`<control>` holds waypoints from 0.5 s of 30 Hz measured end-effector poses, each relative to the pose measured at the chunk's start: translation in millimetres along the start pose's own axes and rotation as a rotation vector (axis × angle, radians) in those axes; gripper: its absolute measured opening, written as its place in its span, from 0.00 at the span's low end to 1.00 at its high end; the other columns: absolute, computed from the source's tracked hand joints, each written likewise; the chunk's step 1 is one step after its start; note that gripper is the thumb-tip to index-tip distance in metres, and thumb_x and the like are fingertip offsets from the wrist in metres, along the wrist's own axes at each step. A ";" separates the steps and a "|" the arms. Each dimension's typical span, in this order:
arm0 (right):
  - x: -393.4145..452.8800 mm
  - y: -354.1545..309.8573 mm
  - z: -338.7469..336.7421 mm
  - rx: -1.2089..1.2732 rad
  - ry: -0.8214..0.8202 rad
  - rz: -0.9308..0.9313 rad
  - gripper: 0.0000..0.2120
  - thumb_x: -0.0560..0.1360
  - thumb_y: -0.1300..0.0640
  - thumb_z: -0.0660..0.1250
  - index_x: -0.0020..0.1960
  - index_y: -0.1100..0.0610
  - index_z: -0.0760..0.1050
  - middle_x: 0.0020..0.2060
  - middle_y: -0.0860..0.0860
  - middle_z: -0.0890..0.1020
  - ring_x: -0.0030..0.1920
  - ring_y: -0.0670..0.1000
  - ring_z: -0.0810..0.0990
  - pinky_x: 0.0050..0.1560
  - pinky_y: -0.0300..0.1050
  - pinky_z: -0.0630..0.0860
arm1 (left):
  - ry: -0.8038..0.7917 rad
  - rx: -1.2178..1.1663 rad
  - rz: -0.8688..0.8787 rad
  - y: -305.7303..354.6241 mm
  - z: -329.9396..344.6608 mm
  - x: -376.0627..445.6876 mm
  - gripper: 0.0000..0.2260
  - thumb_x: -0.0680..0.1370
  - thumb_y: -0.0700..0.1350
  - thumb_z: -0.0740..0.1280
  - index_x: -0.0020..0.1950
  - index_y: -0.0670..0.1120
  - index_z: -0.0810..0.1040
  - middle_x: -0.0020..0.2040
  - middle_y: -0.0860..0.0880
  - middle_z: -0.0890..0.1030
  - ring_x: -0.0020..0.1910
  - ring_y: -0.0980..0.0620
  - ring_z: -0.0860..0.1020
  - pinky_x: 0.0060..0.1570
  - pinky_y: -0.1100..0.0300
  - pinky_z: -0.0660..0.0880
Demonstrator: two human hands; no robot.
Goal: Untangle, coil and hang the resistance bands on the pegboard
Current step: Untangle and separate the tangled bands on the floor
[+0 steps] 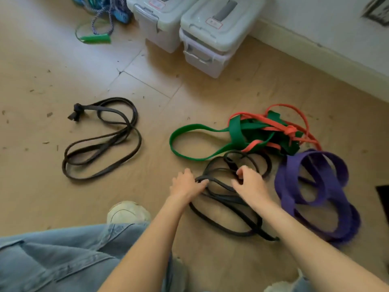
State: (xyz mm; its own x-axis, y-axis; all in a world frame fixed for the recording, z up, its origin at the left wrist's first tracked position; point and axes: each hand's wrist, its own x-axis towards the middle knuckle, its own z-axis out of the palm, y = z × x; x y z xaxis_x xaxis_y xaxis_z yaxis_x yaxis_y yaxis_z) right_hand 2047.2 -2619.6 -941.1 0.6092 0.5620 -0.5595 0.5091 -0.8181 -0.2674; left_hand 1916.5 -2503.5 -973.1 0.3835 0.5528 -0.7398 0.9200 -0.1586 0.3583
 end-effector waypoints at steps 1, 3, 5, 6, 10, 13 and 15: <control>-5.7 12.9 13.8 -0.122 -0.126 0.001 0.28 0.73 0.47 0.67 0.69 0.56 0.63 0.67 0.57 0.68 0.67 0.58 0.66 0.62 0.53 0.69 | -0.004 -0.018 -0.007 1.3 18.5 -5.8 0.28 0.74 0.58 0.65 0.67 0.42 0.66 0.66 0.41 0.67 0.64 0.39 0.68 0.63 0.49 0.68; -12.7 26.4 36.7 -0.393 -0.244 -0.055 0.42 0.70 0.44 0.70 0.75 0.53 0.50 0.74 0.56 0.52 0.73 0.60 0.55 0.67 0.57 0.63 | 0.011 -0.277 -0.043 2.4 36.3 -12.0 0.22 0.74 0.50 0.68 0.64 0.42 0.69 0.63 0.41 0.70 0.60 0.41 0.72 0.58 0.53 0.70; -14.9 29.7 44.0 -0.467 -0.166 -0.132 0.42 0.71 0.48 0.71 0.75 0.53 0.50 0.74 0.58 0.50 0.71 0.61 0.57 0.64 0.56 0.68 | -0.111 -0.637 -0.099 5.4 34.7 -14.0 0.16 0.75 0.43 0.67 0.62 0.40 0.73 0.57 0.41 0.77 0.51 0.46 0.77 0.46 0.59 0.73; -15.0 30.7 43.5 -0.435 -0.134 -0.169 0.37 0.72 0.51 0.70 0.73 0.53 0.54 0.73 0.59 0.53 0.69 0.61 0.61 0.61 0.53 0.71 | -0.172 -0.750 -0.111 5.1 28.4 -16.5 0.13 0.75 0.41 0.67 0.59 0.41 0.75 0.51 0.43 0.79 0.45 0.50 0.76 0.40 0.61 0.72; -17.0 23.9 18.3 -0.166 -0.201 -0.211 0.17 0.73 0.53 0.69 0.60 0.56 0.74 0.60 0.53 0.70 0.59 0.55 0.73 0.55 0.49 0.75 | -0.330 -0.938 -0.019 2.7 -13.2 -31.9 0.07 0.74 0.44 0.68 0.52 0.49 0.79 0.48 0.53 0.80 0.50 0.57 0.74 0.50 0.62 0.71; -22.2 -8.6 -28.3 0.228 -0.301 -0.196 0.11 0.71 0.55 0.71 0.50 0.59 0.76 0.45 0.54 0.79 0.47 0.55 0.80 0.41 0.43 0.77 | -0.439 -1.062 0.107 13.5 -45.5 -47.3 0.15 0.70 0.50 0.69 0.56 0.50 0.76 0.55 0.49 0.80 0.57 0.48 0.77 0.56 0.52 0.71; -28.8 -42.8 -62.0 0.492 -0.344 -0.268 0.07 0.71 0.59 0.70 0.48 0.58 0.76 0.42 0.54 0.81 0.41 0.54 0.82 0.33 0.41 0.78 | -0.368 -1.132 0.260 27.6 -73.1 -56.2 0.16 0.70 0.49 0.69 0.56 0.47 0.75 0.52 0.46 0.82 0.52 0.46 0.81 0.50 0.53 0.74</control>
State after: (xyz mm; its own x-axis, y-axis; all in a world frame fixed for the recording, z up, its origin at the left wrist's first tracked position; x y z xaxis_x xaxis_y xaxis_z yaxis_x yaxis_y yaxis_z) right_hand 2045.6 -2593.2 -864.9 0.2291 0.7499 -0.6207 0.2294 -0.6613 -0.7142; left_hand 1914.4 -2479.1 -880.0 0.7149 0.3169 -0.6232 0.2922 0.6744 0.6781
